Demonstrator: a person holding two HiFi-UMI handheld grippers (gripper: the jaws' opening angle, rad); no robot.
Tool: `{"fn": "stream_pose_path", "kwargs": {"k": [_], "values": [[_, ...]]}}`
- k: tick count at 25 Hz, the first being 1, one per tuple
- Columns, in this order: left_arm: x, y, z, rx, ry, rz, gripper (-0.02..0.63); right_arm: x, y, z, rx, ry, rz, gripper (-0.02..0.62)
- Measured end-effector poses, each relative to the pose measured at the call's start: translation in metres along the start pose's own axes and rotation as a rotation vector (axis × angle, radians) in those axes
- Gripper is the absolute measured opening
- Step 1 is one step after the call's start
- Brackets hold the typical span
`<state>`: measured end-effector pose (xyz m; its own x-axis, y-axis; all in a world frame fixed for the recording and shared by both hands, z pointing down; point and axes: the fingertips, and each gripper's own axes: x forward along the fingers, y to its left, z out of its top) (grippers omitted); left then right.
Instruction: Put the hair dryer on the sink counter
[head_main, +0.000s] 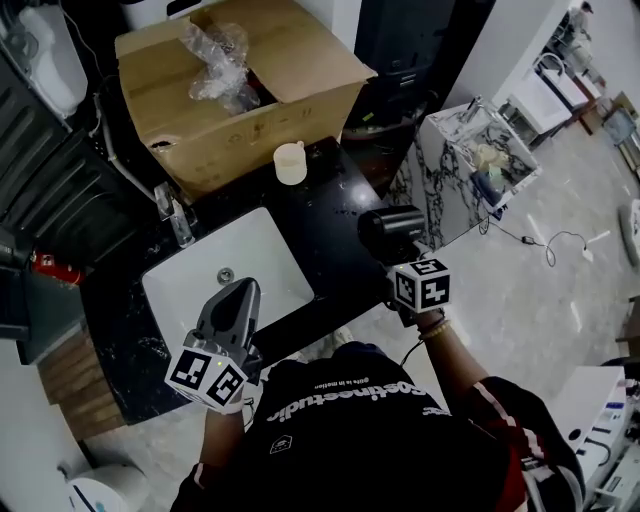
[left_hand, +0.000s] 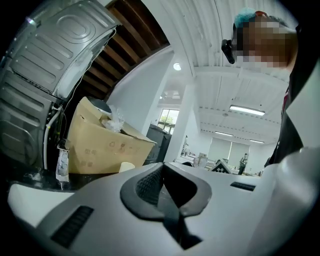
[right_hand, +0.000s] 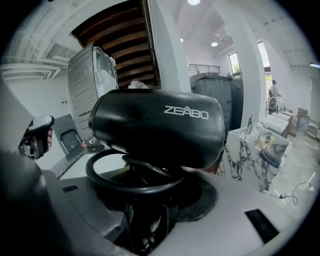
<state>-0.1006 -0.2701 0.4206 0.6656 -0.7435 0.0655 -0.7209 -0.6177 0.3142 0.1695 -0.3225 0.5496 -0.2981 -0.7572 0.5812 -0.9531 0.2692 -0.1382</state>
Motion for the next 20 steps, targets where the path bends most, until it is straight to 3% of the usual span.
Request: {"fn": "stream_pose_path", "kwargs": {"k": [10, 20], "values": [[-0.004, 0.012, -0.008, -0.011, 0.009, 0.093, 0.015, 0.088, -0.015, -0.026, -0.048, 0.146, -0.019, 0.225], [-0.011, 0.023, -0.007, -0.015, 0.010, 0.133, 0.015, 0.124, -0.037, -0.055, -0.068, 0.348, -0.149, 0.239]]}}
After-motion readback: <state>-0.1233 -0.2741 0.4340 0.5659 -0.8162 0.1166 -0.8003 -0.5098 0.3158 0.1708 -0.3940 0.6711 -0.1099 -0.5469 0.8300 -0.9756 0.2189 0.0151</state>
